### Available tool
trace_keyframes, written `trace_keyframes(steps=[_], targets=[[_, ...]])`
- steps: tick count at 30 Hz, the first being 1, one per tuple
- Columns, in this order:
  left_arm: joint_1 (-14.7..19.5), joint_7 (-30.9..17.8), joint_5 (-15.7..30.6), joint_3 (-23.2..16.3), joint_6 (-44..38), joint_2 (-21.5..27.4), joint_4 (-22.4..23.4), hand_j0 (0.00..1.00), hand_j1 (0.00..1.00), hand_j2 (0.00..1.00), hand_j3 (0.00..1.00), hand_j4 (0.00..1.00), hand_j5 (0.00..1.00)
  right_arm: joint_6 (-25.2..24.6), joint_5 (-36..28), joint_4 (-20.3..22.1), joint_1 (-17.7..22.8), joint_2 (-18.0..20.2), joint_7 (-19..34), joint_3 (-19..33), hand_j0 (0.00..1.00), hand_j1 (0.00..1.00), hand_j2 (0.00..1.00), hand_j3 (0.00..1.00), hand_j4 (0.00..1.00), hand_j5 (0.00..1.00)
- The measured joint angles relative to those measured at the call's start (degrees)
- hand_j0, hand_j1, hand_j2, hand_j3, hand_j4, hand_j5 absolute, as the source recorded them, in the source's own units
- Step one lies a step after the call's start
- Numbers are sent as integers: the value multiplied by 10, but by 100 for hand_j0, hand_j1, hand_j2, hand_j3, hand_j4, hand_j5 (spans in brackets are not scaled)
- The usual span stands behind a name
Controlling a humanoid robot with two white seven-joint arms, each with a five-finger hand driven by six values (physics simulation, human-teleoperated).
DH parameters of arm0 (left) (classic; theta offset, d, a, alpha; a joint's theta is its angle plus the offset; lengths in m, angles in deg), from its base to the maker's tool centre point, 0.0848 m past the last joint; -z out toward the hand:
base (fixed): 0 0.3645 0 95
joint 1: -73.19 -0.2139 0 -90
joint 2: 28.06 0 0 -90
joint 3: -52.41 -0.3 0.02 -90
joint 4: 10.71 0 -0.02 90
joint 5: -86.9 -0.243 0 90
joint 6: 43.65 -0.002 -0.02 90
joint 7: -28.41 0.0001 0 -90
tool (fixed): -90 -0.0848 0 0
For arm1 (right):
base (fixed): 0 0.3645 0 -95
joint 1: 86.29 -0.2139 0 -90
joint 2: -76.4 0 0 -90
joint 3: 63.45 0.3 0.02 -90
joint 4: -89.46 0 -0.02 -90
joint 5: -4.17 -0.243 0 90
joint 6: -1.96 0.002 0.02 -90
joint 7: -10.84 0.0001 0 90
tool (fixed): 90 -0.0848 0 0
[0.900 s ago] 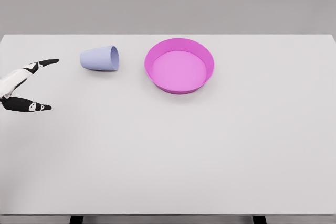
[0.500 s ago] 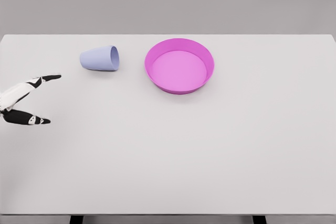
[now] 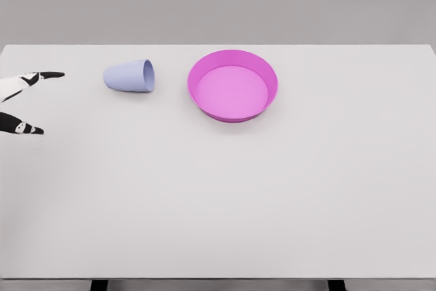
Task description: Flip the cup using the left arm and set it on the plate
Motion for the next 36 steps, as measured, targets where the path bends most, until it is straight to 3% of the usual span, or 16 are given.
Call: trace_keyframes(steps=[6, 11, 14, 20, 31, 36], targets=[[56, -2, -131, -2, -5, -59, -39, 100, 100, 100, 100, 100, 100, 0, 0, 0, 0, 0, 0, 0, 100, 100, 100, 100, 100, 100], [127, -2, -191, -2, -41, -113, -31, 100, 100, 100, 100, 100, 100, 0, 0, 0, 0, 0, 0, 0, 100, 100, 100, 100, 100, 100], [153, -2, -198, -2, -57, -154, 15, 100, 100, 100, 100, 100, 100, 0, 0, 0, 0, 0, 0, 0, 100, 100, 100, 100, 100, 100], [154, -2, -174, -6, -93, -219, 76, 100, 100, 100, 100, 100, 100, 0, 0, 0, 0, 0, 0, 0, 100, 100, 100, 100, 100, 100], [171, -2, -169, -16, -101, -247, 105, 100, 100, 100, 100, 100, 100, 0, 0, 0, 0, 0, 0, 0, 100, 100, 100, 100, 100, 100], [189, -2, -205, -16, -104, -274, 138, 100, 100, 100, 100, 100, 100, 0, 0, 0, 0, 0, 0, 0, 100, 100, 100, 100, 100, 100]])
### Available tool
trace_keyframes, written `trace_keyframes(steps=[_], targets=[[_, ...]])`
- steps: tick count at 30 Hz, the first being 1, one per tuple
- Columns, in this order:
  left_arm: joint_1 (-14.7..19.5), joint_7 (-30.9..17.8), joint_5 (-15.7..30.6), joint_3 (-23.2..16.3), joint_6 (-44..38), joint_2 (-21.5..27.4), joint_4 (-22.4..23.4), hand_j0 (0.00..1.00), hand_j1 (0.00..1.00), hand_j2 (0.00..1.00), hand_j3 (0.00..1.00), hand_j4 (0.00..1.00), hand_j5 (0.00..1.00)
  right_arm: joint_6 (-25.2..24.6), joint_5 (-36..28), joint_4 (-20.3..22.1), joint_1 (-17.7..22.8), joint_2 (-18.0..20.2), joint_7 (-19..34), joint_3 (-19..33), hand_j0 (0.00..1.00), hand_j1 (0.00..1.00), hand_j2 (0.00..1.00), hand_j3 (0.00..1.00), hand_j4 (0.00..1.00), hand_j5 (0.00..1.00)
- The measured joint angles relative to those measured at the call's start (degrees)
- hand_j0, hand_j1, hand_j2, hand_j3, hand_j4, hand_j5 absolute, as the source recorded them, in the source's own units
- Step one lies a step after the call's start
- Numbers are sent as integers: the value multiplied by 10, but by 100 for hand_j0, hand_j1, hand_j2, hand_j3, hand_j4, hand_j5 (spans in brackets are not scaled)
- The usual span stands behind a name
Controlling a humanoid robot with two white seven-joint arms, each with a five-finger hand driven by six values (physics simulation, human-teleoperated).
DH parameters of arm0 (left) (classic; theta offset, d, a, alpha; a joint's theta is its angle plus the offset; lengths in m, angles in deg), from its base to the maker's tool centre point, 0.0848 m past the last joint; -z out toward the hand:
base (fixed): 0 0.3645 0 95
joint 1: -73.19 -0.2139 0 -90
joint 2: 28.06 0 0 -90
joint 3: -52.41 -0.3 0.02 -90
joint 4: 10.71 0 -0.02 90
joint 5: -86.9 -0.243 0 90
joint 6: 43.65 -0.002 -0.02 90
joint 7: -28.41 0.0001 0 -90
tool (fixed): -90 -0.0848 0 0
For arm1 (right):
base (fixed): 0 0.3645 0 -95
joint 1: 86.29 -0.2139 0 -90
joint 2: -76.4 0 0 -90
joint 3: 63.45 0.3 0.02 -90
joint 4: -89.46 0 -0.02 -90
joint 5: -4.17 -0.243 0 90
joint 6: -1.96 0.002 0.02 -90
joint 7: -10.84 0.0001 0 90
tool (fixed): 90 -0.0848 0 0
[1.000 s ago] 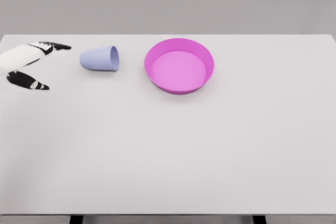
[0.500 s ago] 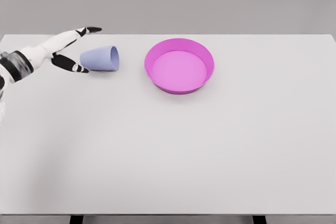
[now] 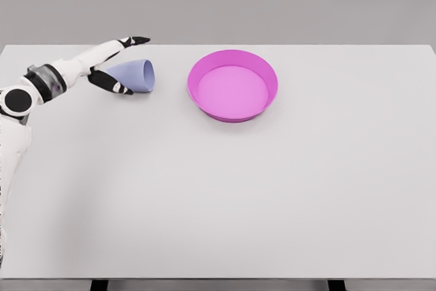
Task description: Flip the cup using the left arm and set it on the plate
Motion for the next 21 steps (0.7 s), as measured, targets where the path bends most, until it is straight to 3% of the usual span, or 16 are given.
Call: trace_keyframes(steps=[5, 11, 16, 21], targets=[[2, 0, -42, 0, -16, -8, 19, 100, 100, 100, 100, 100, 100, 0, 0, 0, 0, 0, 0, 0, 100, 100, 100, 100, 100, 100], [4, 0, -62, -6, -25, -9, 19, 100, 100, 100, 100, 100, 100, 0, 0, 0, 0, 0, 0, 0, 100, 100, 100, 100, 100, 100], [5, 0, -107, -18, -54, -10, -7, 100, 100, 100, 100, 100, 100, 0, 0, 0, 0, 0, 0, 0, 100, 100, 100, 100, 100, 100], [5, 0, -120, -24, -66, -9, -23, 100, 100, 100, 100, 100, 100, 0, 0, 0, 0, 0, 0, 0, 100, 100, 100, 100, 100, 100]])
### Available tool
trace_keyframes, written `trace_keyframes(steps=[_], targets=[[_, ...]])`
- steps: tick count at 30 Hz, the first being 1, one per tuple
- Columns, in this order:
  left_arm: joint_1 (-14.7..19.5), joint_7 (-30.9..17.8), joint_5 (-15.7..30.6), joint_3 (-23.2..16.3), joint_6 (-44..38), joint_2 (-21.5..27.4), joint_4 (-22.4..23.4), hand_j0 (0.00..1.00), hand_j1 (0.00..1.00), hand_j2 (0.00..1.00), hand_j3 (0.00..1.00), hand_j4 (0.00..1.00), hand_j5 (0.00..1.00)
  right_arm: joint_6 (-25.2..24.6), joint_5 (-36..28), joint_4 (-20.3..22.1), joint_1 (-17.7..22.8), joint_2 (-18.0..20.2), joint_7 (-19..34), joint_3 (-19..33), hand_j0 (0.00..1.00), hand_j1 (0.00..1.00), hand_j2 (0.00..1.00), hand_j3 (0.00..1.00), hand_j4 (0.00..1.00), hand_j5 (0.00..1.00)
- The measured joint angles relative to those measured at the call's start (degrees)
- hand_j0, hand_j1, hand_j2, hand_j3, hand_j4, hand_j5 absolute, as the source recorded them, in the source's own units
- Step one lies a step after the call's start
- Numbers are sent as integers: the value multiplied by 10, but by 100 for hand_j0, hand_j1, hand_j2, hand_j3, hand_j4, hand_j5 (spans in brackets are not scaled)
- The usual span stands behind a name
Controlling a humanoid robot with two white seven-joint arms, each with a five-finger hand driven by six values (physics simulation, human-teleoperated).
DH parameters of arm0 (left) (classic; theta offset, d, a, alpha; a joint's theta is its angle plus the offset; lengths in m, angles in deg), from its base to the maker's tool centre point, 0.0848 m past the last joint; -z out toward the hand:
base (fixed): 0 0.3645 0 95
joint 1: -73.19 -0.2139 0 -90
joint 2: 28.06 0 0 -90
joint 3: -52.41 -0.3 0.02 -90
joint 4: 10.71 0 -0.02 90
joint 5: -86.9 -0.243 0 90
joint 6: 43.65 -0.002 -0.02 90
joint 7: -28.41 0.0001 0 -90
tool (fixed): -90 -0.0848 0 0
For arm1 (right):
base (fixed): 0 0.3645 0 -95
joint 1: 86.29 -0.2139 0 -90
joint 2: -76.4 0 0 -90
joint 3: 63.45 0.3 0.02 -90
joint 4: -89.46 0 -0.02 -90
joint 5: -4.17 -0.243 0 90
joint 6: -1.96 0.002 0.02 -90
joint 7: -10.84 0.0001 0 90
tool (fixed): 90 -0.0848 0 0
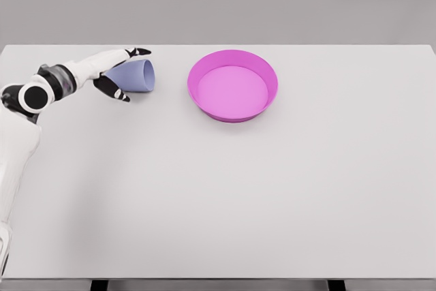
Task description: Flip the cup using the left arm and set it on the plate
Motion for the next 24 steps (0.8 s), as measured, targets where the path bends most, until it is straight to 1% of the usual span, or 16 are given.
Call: trace_keyframes(steps=[2, 6, 9, 15, 23, 24], targets=[[-3, 0, -7, -1, -5, 0, -9, 100, 100, 100, 100, 100, 100, 0, 0, 0, 0, 0, 0, 0, 100, 100, 100, 100, 100, 100], [-8, 0, -48, -2, -38, 0, -37, 100, 100, 100, 100, 100, 100, 0, 0, 0, 0, 0, 0, 0, 100, 100, 100, 100, 100, 100], [-10, 0, -62, -4, -55, 1, -53, 100, 100, 100, 100, 100, 100, 0, 0, 0, 0, 0, 0, 0, 100, 100, 100, 100, 100, 100], [-18, 0, -69, -5, -63, 0, -67, 100, 100, 100, 100, 100, 100, 0, 0, 0, 0, 0, 0, 0, 100, 100, 100, 100, 100, 100], [-18, 0, -68, -5, -64, -8, -68, 100, 100, 100, 100, 100, 100, 0, 0, 0, 0, 0, 0, 0, 100, 100, 100, 100, 100, 100], [-18, 0, -68, -5, -64, -9, -67, 99, 99, 99, 99, 99, 99, 0, 0, 0, 0, 0, 0, 0, 100, 100, 100, 100, 100, 100]])
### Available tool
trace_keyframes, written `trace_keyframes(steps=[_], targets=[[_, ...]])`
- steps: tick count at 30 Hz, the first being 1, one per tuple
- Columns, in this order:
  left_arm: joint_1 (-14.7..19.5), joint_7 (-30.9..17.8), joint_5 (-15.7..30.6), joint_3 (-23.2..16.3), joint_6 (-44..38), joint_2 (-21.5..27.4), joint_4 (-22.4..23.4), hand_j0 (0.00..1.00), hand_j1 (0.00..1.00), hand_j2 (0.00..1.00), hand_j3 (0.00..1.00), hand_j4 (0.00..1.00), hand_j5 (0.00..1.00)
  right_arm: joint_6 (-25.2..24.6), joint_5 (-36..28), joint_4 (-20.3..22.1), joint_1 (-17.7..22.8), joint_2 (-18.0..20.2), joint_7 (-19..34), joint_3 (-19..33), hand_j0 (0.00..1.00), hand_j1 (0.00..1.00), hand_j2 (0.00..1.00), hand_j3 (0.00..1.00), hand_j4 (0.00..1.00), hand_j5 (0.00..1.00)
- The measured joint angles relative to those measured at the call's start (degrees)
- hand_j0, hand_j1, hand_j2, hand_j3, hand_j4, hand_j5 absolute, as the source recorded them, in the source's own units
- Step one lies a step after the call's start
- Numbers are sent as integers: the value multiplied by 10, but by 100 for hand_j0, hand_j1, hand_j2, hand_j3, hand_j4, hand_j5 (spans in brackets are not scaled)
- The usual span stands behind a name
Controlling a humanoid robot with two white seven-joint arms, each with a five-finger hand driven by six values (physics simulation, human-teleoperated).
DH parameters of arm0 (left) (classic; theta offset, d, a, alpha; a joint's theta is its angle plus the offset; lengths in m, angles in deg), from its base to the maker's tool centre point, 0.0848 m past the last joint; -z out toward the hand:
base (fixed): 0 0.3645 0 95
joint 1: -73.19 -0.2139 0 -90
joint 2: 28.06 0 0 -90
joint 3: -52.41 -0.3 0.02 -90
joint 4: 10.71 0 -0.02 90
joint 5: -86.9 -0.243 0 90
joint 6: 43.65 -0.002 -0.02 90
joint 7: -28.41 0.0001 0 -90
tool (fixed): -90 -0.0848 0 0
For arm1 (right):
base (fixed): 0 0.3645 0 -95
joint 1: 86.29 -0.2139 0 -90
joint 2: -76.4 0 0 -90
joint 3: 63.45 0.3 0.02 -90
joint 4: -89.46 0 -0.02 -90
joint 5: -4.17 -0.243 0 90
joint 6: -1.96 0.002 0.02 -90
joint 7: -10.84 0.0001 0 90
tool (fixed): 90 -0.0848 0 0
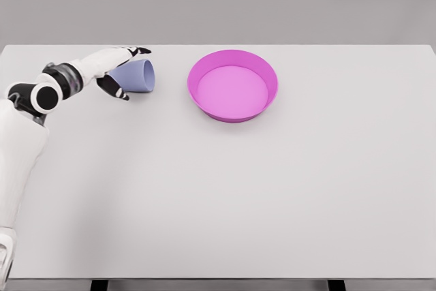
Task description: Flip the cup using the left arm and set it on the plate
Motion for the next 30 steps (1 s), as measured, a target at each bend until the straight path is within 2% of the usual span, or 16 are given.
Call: trace_keyframes(steps=[2, 30], targets=[[0, 0, 0, 0, 0, -3, 1, 96, 96, 96, 96, 96, 96, 0, 0, 0, 0, 0, 0, 0, 100, 100, 100, 100, 100, 100], [20, 0, -2, 1, 0, -21, 60, 96, 96, 96, 96, 96, 96, 0, 0, 0, 0, 0, 0, 0, 100, 100, 100, 100, 100, 100]])
